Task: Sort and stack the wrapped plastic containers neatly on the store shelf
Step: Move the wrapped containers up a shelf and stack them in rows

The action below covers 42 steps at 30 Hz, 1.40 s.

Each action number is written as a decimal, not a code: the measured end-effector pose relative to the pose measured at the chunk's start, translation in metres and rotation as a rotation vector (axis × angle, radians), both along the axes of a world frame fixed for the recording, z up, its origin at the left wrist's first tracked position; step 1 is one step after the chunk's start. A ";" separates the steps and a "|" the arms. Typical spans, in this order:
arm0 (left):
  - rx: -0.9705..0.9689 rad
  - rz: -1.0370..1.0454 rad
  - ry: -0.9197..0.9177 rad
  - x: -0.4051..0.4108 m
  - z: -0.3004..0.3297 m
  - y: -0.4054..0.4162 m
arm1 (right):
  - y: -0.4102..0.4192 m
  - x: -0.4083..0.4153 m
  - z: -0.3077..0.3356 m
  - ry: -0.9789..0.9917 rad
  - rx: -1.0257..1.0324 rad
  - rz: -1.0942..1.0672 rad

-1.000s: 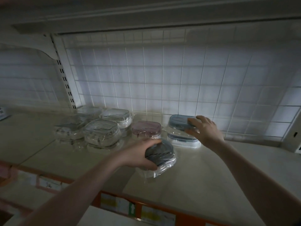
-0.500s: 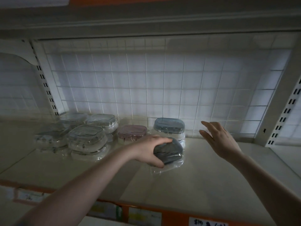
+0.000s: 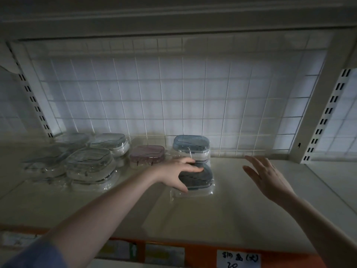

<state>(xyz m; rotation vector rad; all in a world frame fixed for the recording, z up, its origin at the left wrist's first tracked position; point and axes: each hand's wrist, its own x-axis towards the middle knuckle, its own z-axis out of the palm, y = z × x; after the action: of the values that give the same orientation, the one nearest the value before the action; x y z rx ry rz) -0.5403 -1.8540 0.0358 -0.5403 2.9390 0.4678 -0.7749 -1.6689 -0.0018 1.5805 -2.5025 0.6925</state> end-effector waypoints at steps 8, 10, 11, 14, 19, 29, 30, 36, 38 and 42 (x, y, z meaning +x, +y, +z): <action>0.008 -0.057 -0.007 0.003 0.000 -0.001 | -0.006 0.008 -0.007 -0.044 0.022 -0.004; -0.029 -0.051 -0.002 0.003 0.000 0.000 | -0.008 0.010 -0.008 -0.045 0.026 -0.004; -0.062 -0.047 -0.003 0.003 -0.001 0.001 | -0.009 0.011 -0.008 -0.045 0.026 -0.003; -0.176 -0.028 0.002 0.003 -0.004 0.008 | -0.010 0.016 -0.008 -0.040 0.039 -0.010; -0.322 0.019 0.103 0.011 -0.010 0.021 | -0.009 0.029 -0.010 -0.008 0.040 -0.032; -0.372 0.206 0.404 0.048 -0.030 0.036 | 0.020 0.067 -0.018 0.031 -0.002 -0.175; -0.371 0.220 0.424 0.051 -0.033 0.038 | 0.024 0.072 -0.019 0.034 -0.008 -0.190; -0.350 0.279 0.451 0.073 -0.039 0.060 | 0.044 0.096 -0.015 0.050 -0.051 -0.237; -0.357 0.312 0.472 0.081 -0.038 0.074 | 0.052 0.102 -0.015 0.071 -0.064 -0.214; -0.369 0.377 0.459 0.093 -0.034 0.107 | 0.078 0.112 -0.019 0.104 -0.131 -0.162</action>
<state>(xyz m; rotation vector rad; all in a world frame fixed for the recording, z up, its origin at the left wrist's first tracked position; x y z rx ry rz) -0.4469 -1.7474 0.0021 -1.1888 3.3900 0.0752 -0.6627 -1.5911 -0.0212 1.3181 -2.4228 0.7164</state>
